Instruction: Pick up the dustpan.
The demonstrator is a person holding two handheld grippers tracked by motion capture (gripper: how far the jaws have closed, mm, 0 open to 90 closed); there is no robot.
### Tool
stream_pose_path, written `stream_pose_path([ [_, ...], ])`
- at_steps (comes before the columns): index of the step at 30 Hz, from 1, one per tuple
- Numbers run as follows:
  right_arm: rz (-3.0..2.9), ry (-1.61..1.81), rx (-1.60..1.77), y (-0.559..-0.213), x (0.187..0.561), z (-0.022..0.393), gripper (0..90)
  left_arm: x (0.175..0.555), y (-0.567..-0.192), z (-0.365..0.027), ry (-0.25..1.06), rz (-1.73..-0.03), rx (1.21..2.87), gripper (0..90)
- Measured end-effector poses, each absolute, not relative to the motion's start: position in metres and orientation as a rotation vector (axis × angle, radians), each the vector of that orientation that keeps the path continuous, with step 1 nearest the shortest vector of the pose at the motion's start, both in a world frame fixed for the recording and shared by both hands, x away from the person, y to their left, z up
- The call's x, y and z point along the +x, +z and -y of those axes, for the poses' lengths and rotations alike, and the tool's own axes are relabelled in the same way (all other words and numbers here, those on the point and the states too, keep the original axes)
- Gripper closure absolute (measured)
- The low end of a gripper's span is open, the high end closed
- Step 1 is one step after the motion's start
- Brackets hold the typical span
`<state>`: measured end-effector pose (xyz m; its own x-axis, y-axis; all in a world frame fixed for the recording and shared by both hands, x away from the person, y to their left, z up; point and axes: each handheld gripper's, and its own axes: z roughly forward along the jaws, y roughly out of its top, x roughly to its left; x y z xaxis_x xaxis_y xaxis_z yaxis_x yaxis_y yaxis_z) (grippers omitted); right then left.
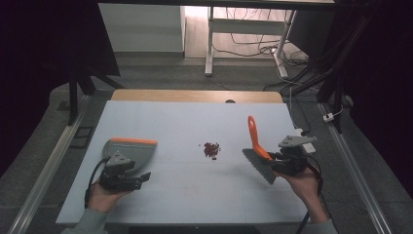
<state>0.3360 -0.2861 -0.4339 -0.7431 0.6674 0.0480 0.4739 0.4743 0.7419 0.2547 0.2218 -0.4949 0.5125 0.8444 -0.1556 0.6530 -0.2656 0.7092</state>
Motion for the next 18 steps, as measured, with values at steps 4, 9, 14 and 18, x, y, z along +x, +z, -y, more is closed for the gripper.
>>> stream_pose_path([
  [4,-2.467,1.128,0.97,-0.4333,0.3351,0.2856,70.4,0.2543,-0.4934,-0.2216,0.324,-1.212,2.013,24.9],
  [9,-2.469,1.123,0.977,-0.4335,0.3346,0.2846,70.4,0.254,-0.4924,-0.2211,0.322,-1.207,2.015,24.6],
  [14,-2.473,1.119,0.972,-0.4348,0.3347,0.2835,70.4,0.2547,-0.4931,-0.2203,0.314,-1.207,2.027,24.1],
  [18,-2.471,1.114,0.979,-0.4351,0.3347,0.2837,70.4,0.2546,-0.4927,-0.2198,0.318,-1.205,2.031,23.9],
])
